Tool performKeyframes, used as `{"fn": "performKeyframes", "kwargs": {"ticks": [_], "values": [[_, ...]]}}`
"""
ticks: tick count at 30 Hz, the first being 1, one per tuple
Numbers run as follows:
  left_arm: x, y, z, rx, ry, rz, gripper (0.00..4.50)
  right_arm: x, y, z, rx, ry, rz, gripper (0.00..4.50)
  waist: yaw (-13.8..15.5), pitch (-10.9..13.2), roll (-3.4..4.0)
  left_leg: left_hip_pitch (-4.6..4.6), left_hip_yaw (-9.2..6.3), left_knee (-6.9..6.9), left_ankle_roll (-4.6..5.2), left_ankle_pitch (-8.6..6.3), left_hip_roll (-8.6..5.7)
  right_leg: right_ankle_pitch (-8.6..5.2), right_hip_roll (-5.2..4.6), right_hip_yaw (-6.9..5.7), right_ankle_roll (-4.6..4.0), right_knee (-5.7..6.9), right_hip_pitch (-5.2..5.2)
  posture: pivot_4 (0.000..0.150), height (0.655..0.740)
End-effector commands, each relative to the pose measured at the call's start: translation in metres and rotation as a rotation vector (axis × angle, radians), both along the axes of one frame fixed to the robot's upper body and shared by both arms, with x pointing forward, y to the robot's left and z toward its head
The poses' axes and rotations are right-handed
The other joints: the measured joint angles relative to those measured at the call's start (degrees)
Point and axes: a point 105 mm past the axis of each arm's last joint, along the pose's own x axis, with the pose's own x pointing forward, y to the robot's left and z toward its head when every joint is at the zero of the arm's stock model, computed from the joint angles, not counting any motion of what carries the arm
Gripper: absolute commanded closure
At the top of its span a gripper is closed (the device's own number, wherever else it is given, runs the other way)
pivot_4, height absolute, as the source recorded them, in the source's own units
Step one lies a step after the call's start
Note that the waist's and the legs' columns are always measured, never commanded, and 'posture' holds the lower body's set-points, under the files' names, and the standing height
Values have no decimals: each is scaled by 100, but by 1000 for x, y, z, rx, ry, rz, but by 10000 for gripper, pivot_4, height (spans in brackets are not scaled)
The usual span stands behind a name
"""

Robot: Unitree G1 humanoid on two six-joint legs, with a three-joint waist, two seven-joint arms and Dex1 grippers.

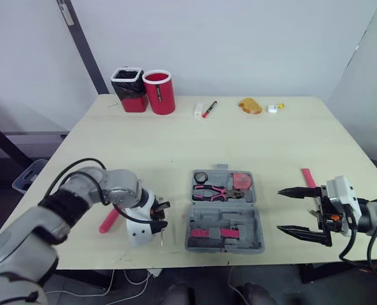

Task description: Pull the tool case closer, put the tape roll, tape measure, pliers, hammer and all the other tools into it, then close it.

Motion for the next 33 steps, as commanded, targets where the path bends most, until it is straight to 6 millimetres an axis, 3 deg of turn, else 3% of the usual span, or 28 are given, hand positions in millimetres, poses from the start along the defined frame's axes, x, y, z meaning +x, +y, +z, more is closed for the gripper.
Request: {"fn": "performKeyframes", "kwargs": {"ticks": [1,10,15,17,23,29,33], "values": [[3,-5,19,-76,-39,156,44819,-2,3,10,14,-55,15,0,3,0,0,-2,-2,0,0,0,0,0,0,-2,-1,-1,0,1500,7400],[-21,5,17,-172,52,591,44819,-1,9,14,25,-82,41,0,-19,1,-1,-7,-1,-1,0,0,5,-10,8,1,-1,0,-12,1500,7400],[-27,5,21,-311,141,936,44819,-3,10,14,28,-88,44,0,20,2,-3,-20,-5,1,-1,0,6,-19,13,1,13,0,-20,1500,7400],[-27,6,24,-396,192,1148,44819,-4,10,15,27,-90,46,0,-1,2,-2,-24,-5,1,-1,0,5,-19,13,2,14,-1,-25,1500,7400],[-18,6,29,-681,338,1816,44819,-6,9,19,19,-86,64,0,6,4,-7,-34,-21,2,-1,0,9,-21,67,55,17,2,-32,1500,7400],[-4,-1,32,-873,470,2043,44819,-8,9,20,12,-77,73,0,-18,7,-18,-35,-25,3,-1,1,7,-17,86,90,28,2,-32,1500,7400],[20,3,24,-1170,533,2270,44819,-6,9,21,6,-72,79,0,-13,6,-16,-35,-28,4,-1,1,6,-13,87,90,22,5,-32,1500,7400]]}}
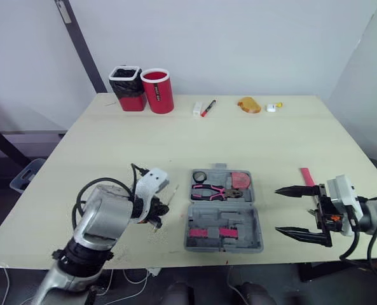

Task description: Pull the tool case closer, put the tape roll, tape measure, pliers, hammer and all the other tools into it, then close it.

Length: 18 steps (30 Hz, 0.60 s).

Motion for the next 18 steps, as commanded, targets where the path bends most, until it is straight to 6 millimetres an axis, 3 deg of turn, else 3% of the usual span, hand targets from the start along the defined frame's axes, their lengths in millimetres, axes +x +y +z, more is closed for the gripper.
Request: {"fn": "performKeyframes", "kwargs": {"ticks": [1,6,14,16,18], "values": [[15,16,-2,-81,-41,260,44819,-2,1,11,1,-40,23,0,12,0,0,1,1,1,0,0,-1,1,0,1,-1,-2,1,1500,7400],[24,22,-9,-131,-14,457,44819,-1,3,12,-4,-42,33,0,3,-1,-8,-6,-5,9,0,0,-9,14,0,5,-12,-1,2,1500,7400],[23,30,-18,-61,51,457,44819,-1,3,12,-2,-45,24,0,-38,-2,-7,-5,-6,8,-1,0,-10,15,-1,6,-13,-1,2,1500,7400],[22,32,-18,-33,50,436,33716,-2,3,11,-1,-45,20,0,-45,-1,-7,-6,-6,8,-1,0,-10,17,-1,6,-9,-1,2,1500,7400],[21,35,-16,-2,37,422,26294,-1,2,11,-1,-45,15,0,-56,-1,-7,-6,-6,8,-1,0,-10,18,-2,7,-8,-1,2,1500,7400]]}}
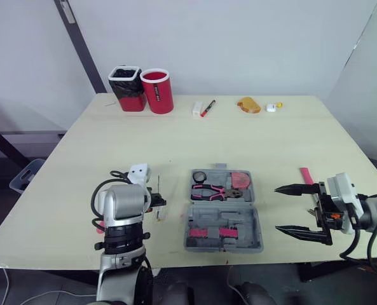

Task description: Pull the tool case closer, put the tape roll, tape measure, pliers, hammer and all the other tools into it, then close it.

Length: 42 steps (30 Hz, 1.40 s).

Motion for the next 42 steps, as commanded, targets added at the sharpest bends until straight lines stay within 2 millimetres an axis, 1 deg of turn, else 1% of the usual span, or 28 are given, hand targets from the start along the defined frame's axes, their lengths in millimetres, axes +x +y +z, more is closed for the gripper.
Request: {"fn": "performKeyframes", "kwargs": {"ticks": [1,2,3,4,5,6,7,9,10,11,12,13,15,18,21,24,26,29,32,38,40,41,42], "values": [[-2,5,7,56,-23,-32,24159,-3,1,8,-1,-34,7,0,-16,0,-1,0,-1,0,0,0,0,0,0,0,0,0,0,1500,7400],[-2,5,8,55,-31,-38,18178,-3,1,8,-1,-34,5,0,-23,0,-1,-1,-2,0,0,0,0,0,0,-1,0,0,0,1500,7400],[-2,5,12,59,-53,-38,15492,-3,0,8,-2,-34,3,0,-23,0,-1,-1,-2,0,0,0,1,0,0,-1,0,0,0,1500,7400],[-3,6,16,76,-72,-54,10154,-3,0,8,-2,-34,1,0,-19,0,-1,-2,-3,0,0,0,1,0,-1,-1,0,0,0,1500,7400],[-5,5,22,78,-102,-83,5816,-3,-1,8,-3,-35,-2,0,-23,1,-2,-2,-3,0,0,0,0,0,-2,-1,0,0,0,1500,7400],[-8,-1,28,60,-138,-124,5816,-3,-1,8,-2,-35,-6,0,-28,1,-2,-4,-3,0,0,0,1,0,-3,-1,0,0,-1,1500,7400],[-13,-2,30,75,-156,-163,5816,-3,-1,8,-2,-35,-9,0,-33,1,-2,-4,-7,0,0,0,1,0,-3,0,0,0,-1,1500,7400],[-26,-2,35,162,-183,-249,5816,-3,-2,8,-2,-36,-11,0,-52,1,-1,-2,-17,-3,-1,0,1,0,-6,4,-1,0,-2,1500,7400],[-31,-4,35,141,-196,-258,5816,-3,-2,9,-1,-37,-14,0,-81,1,-1,-1,-26,-6,-1,-1,2,-3,-7,6,-5,0,-2,1500,7400],[-35,-2,37,170,-238,-274,5816,-3,-2,9,0,-39,-18,0,-74,0,0,3,-26,-9,-1,-1,3,-4,-8,11,-7,-1,-2,1500,7400],[-38,-8,41,157,-301,-318,5816,-3,-3,9,1,-41,-22,0,-73,1,0,4,-26,-9,-1,-1,1,-5,-10,10,-9,0,-2,1500,7400],[-42,-8,39,159,-307,-329,5816,-3,-3,9,3,-41,-27,0,-71,0,-1,3,-27,-9,-1,-1,1,-9,-11,8,-16,-1,-3,1500,7400],[-45,-5,33,164,-330,-300,5816,-3,-4,9,11,-38,-40,0,-46,1,-1,5,-24,-9,-1,-1,1,-11,-15,11,-21,-1,-1,1500,7400],[-42,-7,32,106,-404,-234,5816,-4,-5,5,23,-27,-55,0,-5,1,-2,4,-28,-7,0,0,-2,-11,-15,6,-21,-2,-1,1500,7400],[-40,-6,19,131,-416,-221,5816,-6,-3,3,28,-22,-55,0,19,0,-3,4,-26,-6,0,0,-5,-11,-16,9,-20,-2,-1,1500,7400],[-34,-5,12,143,-425,-219,5816,-5,-2,3,33,-27,-56,0,27,0,-3,5,-25,-7,0,0,-5,-11,-15,10,-20,-1,-1,1500,7400],[-24,0,6,160,-425,-194,5816,-4,-2,5,33,-37,-55,0,37,0,-3,5,-25,-7,0,0,-6,-11,-14,9,-20,-1,-1,1500,7400],[-7,-1,0,165,-432,-197,5816,-2,-2,7,35,-51,-56,0,67,0,-4,6,-26,-6,0,0,-8,-11,-14,7,-20,-1,-1,1500,7400],[1,0,-6,156,-421,-187,5816,0,-1,9,52,-51,-73,0,63,0,-5,4,-26,-6,0,0,-9,-10,-14,6,-18,-2,0,1500,7400],[6,-5,-17,150,-386,-202,5816,1,-1,12,55,-66,-75,0,59,0,-4,1,-25,-6,0,0,-9,-6,-14,5,-10,-4,-1,1500,7400],[4,-7,-21,145,-369,-197,5816,0,-1,13,56,-71,-74,0,66,0,-4,2,-26,-6,0,0,-9,-6,-14,6,-10,-4,-1,1500,7400],[0,-11,-23,133,-359,-199,12231,-1,-1,15,65,-79,-70,0,66,0,-4,2,-24,-6,0,0,-10,-6,-15,5,-11,-4,0,1500,7400],[-3,-14,-25,124,-349,-199,13671,-2,0,17,78,-85,-67,0,63,0,-4,2,-24,-6,0,0,-9,-6,-15,5,-11,-4,0,1500,7400]]}}
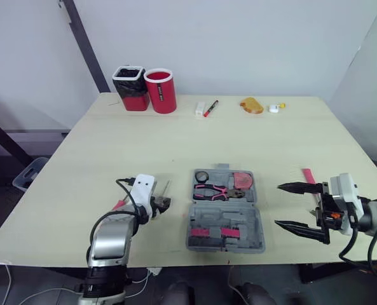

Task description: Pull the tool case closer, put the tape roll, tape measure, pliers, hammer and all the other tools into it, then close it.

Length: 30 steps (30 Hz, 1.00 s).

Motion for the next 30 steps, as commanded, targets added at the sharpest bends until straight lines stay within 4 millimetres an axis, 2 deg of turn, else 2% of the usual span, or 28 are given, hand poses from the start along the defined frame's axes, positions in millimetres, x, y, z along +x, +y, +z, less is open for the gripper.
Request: {"fn": "performKeyframes", "kwargs": {"ticks": [1,7,14,20,26,28,30], "values": [[-10,-13,-3,-28,21,-21,19060,-4,2,17,40,-74,17,0,-7,0,1,0,0,0,0,0,0,0,0,0,0,0,0,1500,7400],[-15,-17,-6,-46,39,-6,44623,-5,11,20,92,-86,34,0,3,-3,5,0,-4,0,0,0,-1,0,-1,1,1,0,0,1500,7400],[-15,-13,-6,-50,40,4,44475,-3,15,19,102,-88,48,0,0,-4,7,1,-3,0,0,0,-2,-2,-1,1,-3,0,0,1500,7400],[-17,-10,4,-91,-16,-13,44474,-3,17,20,109,-93,56,0,-5,-4,7,2,-2,0,0,0,-2,-5,-1,2,-8,0,0,1500,7400],[-21,-5,31,-114,-96,-130,44475,-3,18,20,115,-100,54,0,-5,-2,5,0,-4,-1,0,0,0,-6,0,0,-10,0,-2,1500,7400],[-25,-10,43,-143,-121,-228,44474,-2,17,19,111,-101,46,0,-3,-2,5,0,-4,-1,0,0,0,-6,-1,-1,-10,0,-1,1500,7400],[-32,-21,63,-162,-140,-412,44474,-2,10,15,85,-98,29,0,-4,-1,5,-1,-3,-1,0,0,1,-6,-1,-1,-10,0,-3,1500,7400]]}}
